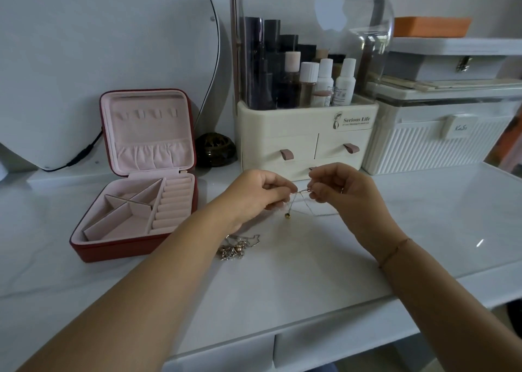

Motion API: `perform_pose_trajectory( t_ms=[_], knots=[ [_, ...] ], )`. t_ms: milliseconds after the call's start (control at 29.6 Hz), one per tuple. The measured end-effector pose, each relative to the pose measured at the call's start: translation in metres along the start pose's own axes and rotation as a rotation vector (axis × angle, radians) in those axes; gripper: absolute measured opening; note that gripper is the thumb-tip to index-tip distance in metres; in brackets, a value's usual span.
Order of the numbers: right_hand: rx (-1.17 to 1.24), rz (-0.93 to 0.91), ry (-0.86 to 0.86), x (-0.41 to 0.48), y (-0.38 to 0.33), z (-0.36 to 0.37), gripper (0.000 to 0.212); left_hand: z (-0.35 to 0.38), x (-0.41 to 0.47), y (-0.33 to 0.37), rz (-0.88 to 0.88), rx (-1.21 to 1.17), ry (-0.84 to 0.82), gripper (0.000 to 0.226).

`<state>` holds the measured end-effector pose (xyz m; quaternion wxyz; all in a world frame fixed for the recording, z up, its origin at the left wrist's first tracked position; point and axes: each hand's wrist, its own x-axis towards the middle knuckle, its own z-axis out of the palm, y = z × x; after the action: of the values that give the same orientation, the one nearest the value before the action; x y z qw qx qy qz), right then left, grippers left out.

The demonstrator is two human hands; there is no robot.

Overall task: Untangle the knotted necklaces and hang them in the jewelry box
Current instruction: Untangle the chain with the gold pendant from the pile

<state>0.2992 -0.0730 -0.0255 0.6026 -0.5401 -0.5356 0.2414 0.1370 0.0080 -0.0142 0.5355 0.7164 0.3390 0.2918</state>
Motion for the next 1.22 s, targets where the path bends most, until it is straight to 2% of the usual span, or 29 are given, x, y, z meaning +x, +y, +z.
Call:
perform_pose_trajectory(
  t_ms=[203,338,507,642,743,845,912,1013,1081,1149,1216],
  knots=[
    [-0.019,0.034,-0.011,0.000,0.000,0.001,0.018,-0.002,-0.003,0.005,0.040,0.104,0.041,0.017],
    [-0.009,0.051,-0.001,-0.001,-0.001,0.000,0.009,-0.004,-0.005,0.009,0.016,-0.028,0.008,0.021],
    [-0.031,0.049,0.057,-0.001,-0.003,-0.001,0.019,-0.004,-0.004,0.008,0.016,0.104,0.062,0.023],
    [-0.006,0.095,0.066,0.000,-0.003,-0.002,0.024,-0.003,-0.005,0.012,0.031,0.088,0.074,0.022],
    [0.085,0.134,0.023,0.001,-0.003,-0.004,0.027,-0.001,-0.007,0.014,0.050,0.118,0.054,0.012],
    [0.282,0.190,-0.100,0.002,-0.002,-0.008,0.019,0.001,-0.005,0.008,0.099,0.145,0.036,0.015],
    [0.405,0.207,-0.181,0.002,-0.002,-0.009,0.011,0.003,-0.005,0.007,0.128,0.156,0.068,0.015],
    [0.504,0.228,-0.211,0.001,-0.003,-0.009,0.018,0.003,-0.005,0.008,0.170,0.161,0.129,0.010],
    [0.424,0.208,-0.191,0.000,-0.005,-0.007,0.014,0.003,-0.007,0.009,0.182,0.122,0.154,0.006],
    [0.227,0.154,-0.133,-0.002,-0.006,-0.004,0.007,0.005,-0.008,0.012,0.200,0.085,0.166,0.010],
    [0.075,0.089,-0.066,-0.002,-0.006,-0.001,0.011,0.008,-0.009,0.013,0.206,0.063,0.164,0.015]
  ],
)
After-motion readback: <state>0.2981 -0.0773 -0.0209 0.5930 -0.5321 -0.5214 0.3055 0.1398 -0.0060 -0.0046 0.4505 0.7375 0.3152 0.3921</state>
